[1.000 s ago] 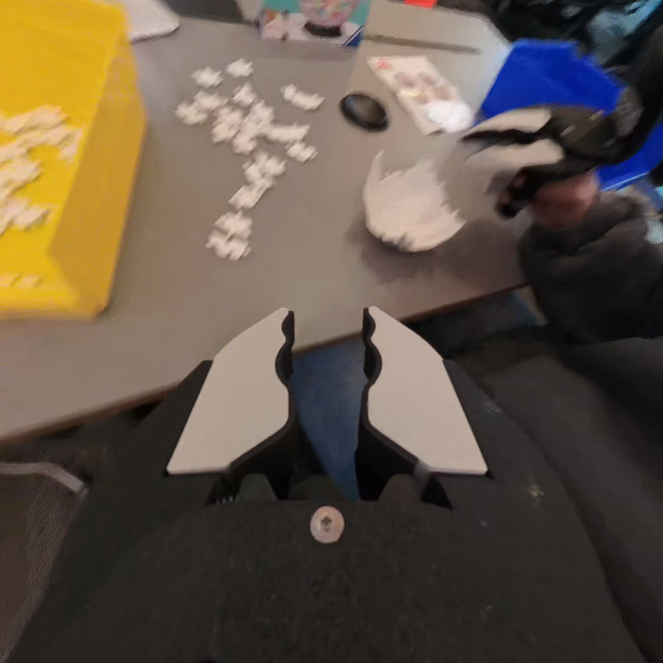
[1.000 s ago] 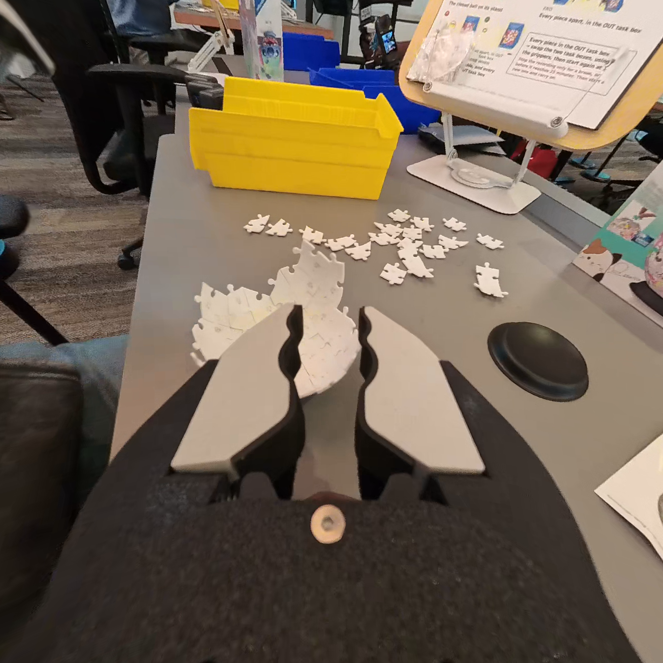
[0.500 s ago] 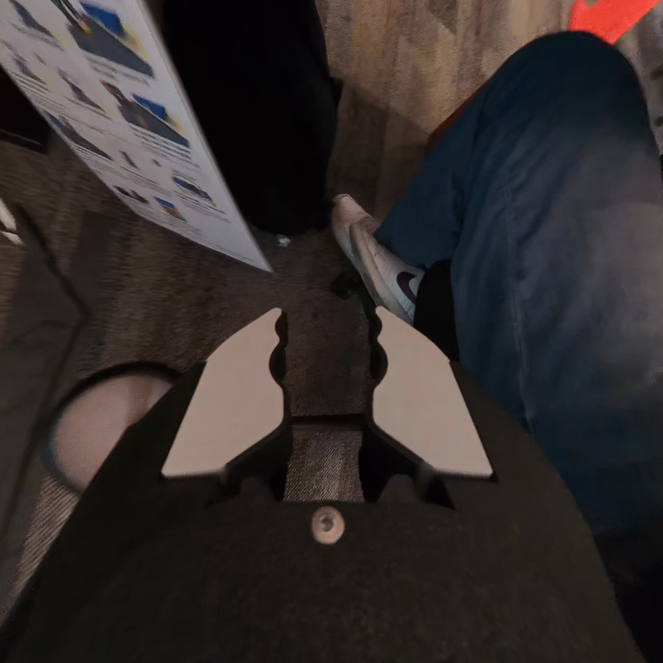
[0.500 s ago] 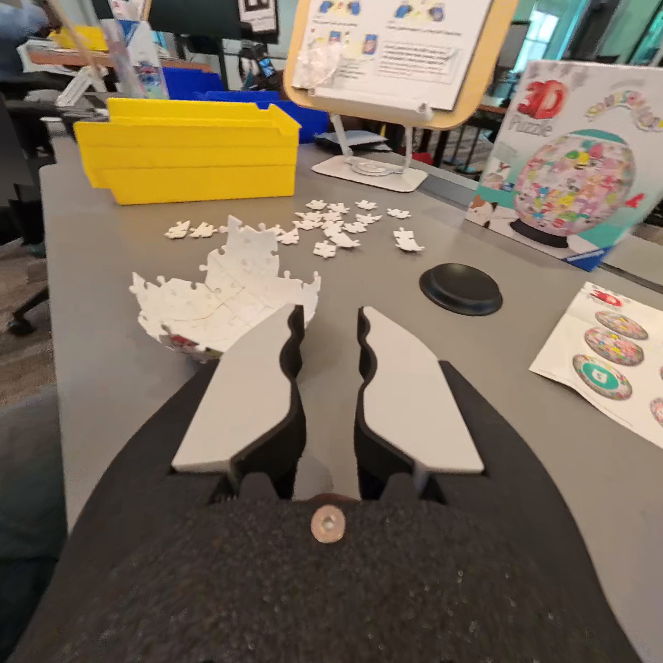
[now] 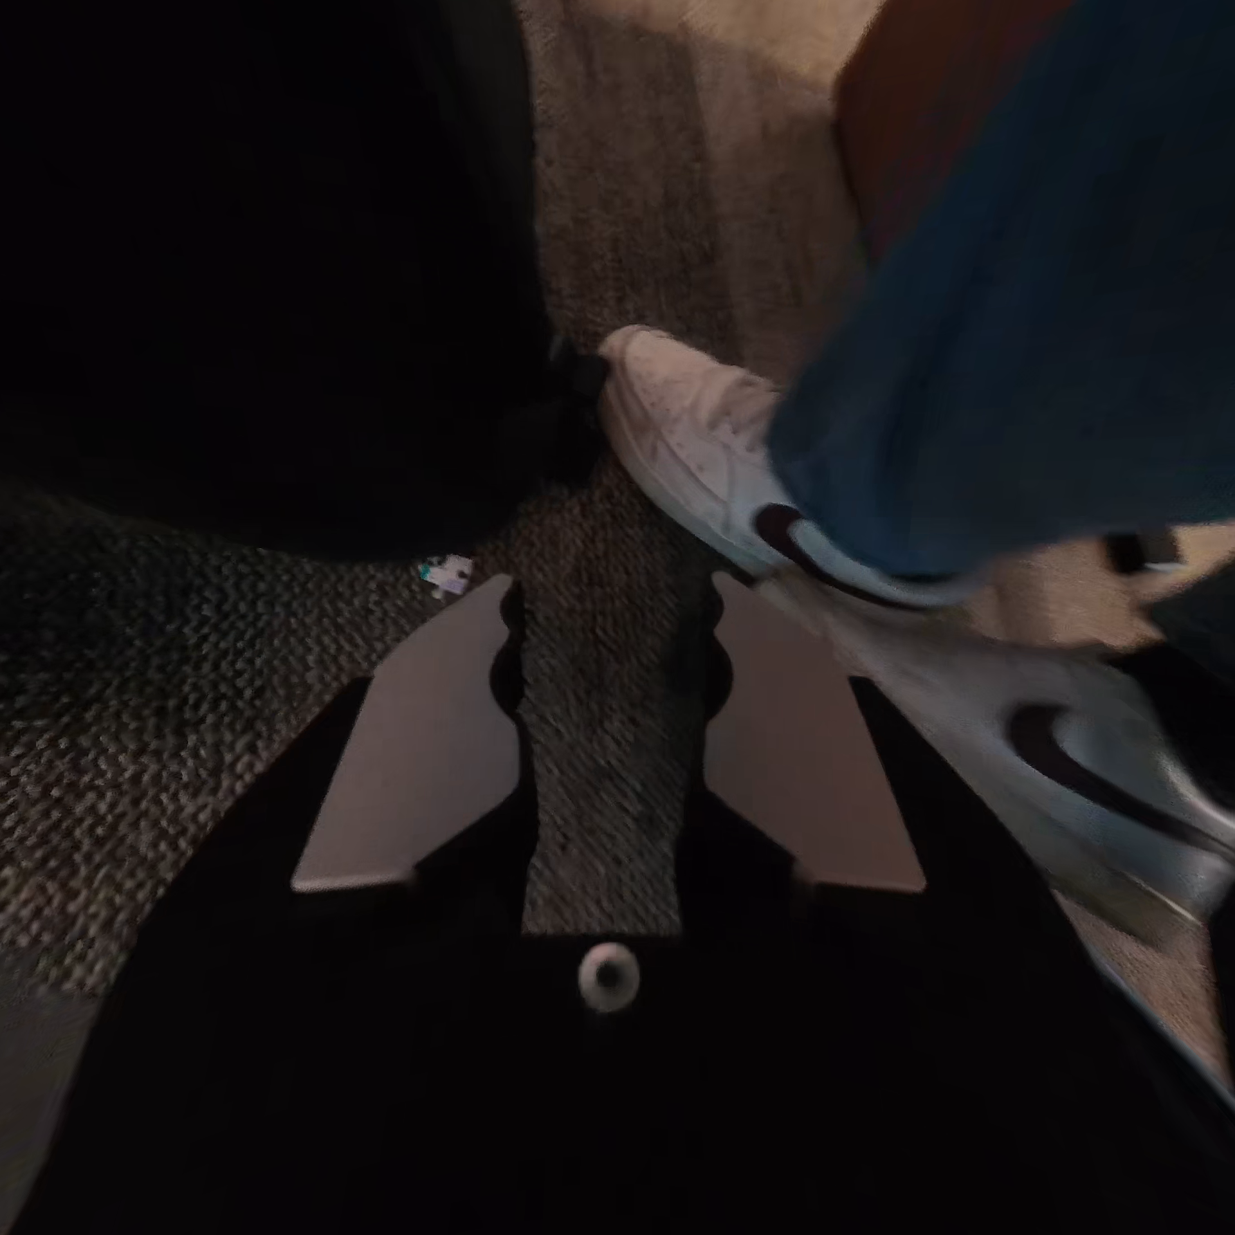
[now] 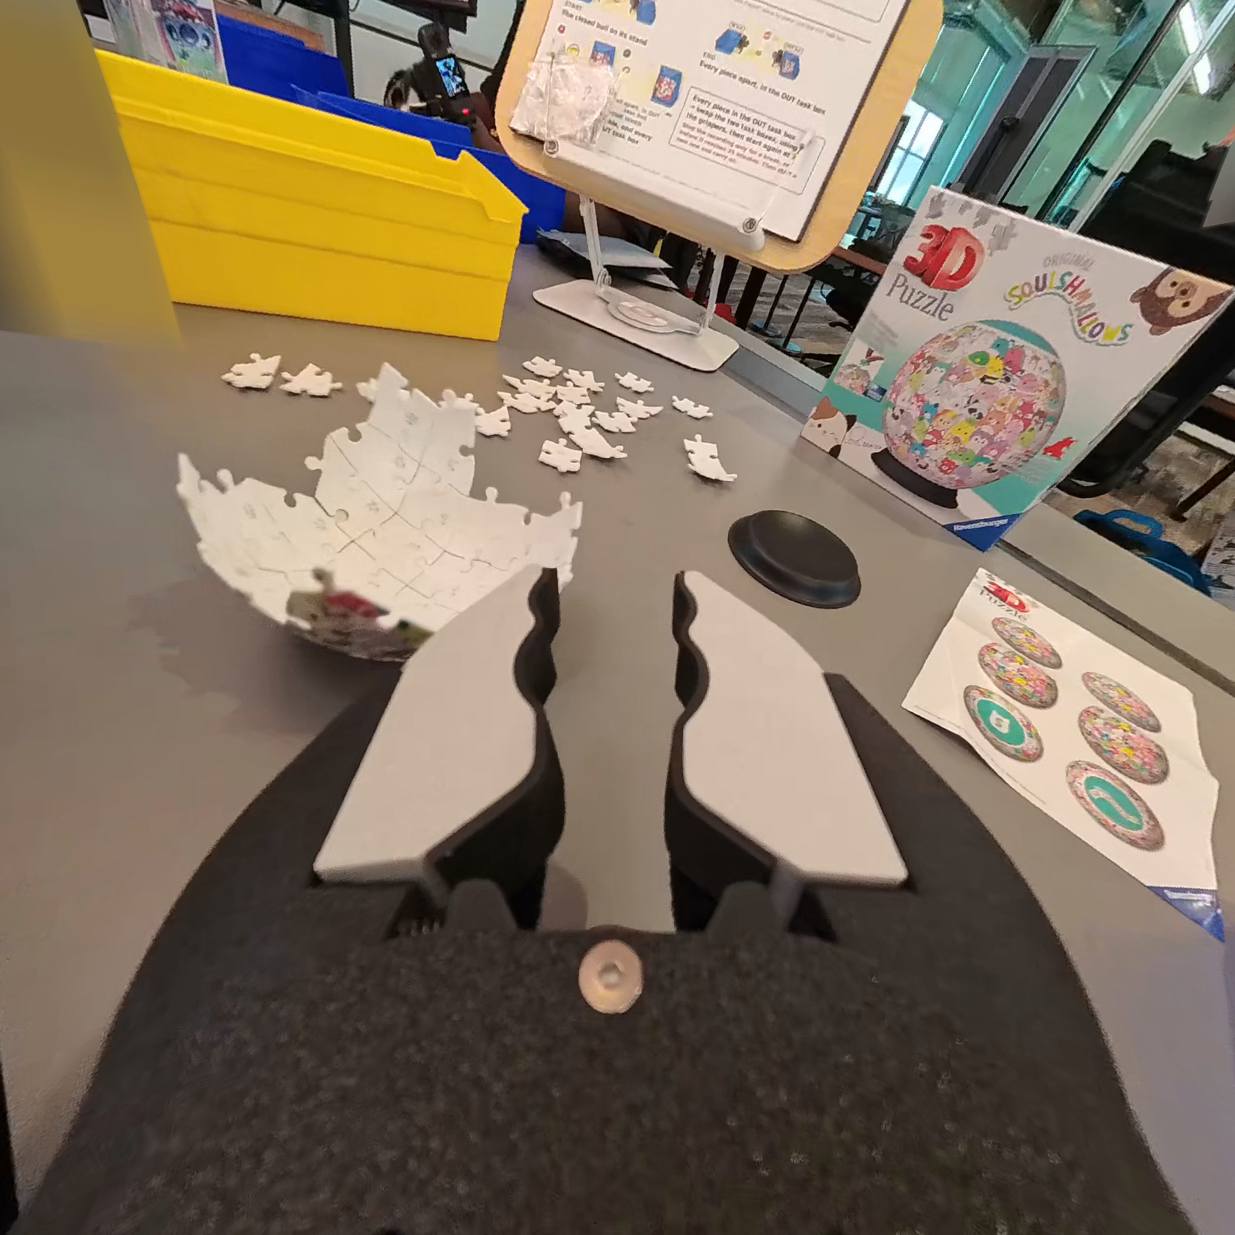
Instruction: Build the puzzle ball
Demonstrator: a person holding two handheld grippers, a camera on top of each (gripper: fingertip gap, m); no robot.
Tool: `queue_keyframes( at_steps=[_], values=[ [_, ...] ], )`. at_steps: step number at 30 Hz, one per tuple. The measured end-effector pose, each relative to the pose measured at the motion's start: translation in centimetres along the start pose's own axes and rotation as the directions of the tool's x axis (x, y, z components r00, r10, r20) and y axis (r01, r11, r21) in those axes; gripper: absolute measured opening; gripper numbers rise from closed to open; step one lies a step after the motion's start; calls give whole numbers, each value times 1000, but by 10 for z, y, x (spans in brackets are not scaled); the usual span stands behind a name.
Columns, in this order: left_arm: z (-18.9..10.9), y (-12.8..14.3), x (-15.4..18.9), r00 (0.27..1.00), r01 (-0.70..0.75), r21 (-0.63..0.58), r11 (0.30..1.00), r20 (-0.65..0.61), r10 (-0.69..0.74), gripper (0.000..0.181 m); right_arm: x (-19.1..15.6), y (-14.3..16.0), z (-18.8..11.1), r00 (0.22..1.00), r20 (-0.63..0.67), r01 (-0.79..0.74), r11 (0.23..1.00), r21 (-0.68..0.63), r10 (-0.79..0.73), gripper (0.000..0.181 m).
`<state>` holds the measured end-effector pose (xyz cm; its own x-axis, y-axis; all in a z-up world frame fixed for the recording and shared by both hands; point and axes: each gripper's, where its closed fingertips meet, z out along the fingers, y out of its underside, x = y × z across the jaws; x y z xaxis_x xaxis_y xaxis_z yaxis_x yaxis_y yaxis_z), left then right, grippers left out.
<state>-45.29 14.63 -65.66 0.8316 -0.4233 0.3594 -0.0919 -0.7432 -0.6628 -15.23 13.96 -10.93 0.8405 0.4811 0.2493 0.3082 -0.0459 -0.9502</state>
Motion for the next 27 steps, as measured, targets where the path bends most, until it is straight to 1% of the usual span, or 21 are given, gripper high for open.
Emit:
queue_keyframes(
  at_steps=[2, 3, 4, 6, 7, 9, 12, 14, 17, 20, 21, 23, 27],
  values=[
    [44, 11, -32, 994, -2, -17, 1000, 108, 4, 47, 1, -1, -1, 1000, -12, 8, 1000, 7, -8, 33],
    [61, 22, -52, 985, 2, -47, 999, 172, 6, 46, 1, -1, -2, 1000, -18, 9, 1000, 9, -9, 33],
    [74, 35, -69, 976, 26, -74, 997, 218, -9, 46, 3, -1, -2, 1000, -29, 11, 1000, 7, -10, 33],
    [92, 56, -88, 971, 83, -110, 990, 233, -56, 46, 7, -1, -4, 999, -49, 4, 1000, 11, -4, 33],
    [97, 63, -93, 971, 89, -118, 989, 233, -59, 45, 9, -1, -4, 999, -52, -9, 1000, 13, 10, 32],
    [105, 72, -93, 982, 52, -134, 990, 189, -26, 46, 12, 0, -4, 998, -52, -37, 999, 12, 37, 32],
    [116, 88, -94, 977, -91, -200, 976, 174, 126, 46, 17, 0, -6, 995, -52, -80, 996, 27, 81, 33],
    [122, 94, -97, 969, -138, -224, 965, 173, 178, 45, 18, -1, -7, 994, -56, -92, 995, 39, 94, 33],
    [133, 94, -100, 974, -113, -228, 967, 165, 153, 45, 19, -1, -7, 993, -58, -96, 995, 36, 98, 33],
    [145, 90, -98, 969, -149, -243, 959, 158, 191, 44, 19, 0, -6, 994, -58, -91, 995, 28, 92, 33],
    [149, 89, -98, 963, -173, -257, 951, 159, 219, 40, 18, 0, -6, 994, -57, -90, 996, 27, 92, 33],
    [155, 86, -105, 943, -191, -266, 945, 218, 252, 31, 19, 0, -6, 994, -57, -95, 995, 26, 97, 33],
    [157, 83, -110, 936, -177, -236, 955, 260, 237, 21, 19, 1, -6, 993, -55, -100, 995, 25, 101, 33]
  ],
)
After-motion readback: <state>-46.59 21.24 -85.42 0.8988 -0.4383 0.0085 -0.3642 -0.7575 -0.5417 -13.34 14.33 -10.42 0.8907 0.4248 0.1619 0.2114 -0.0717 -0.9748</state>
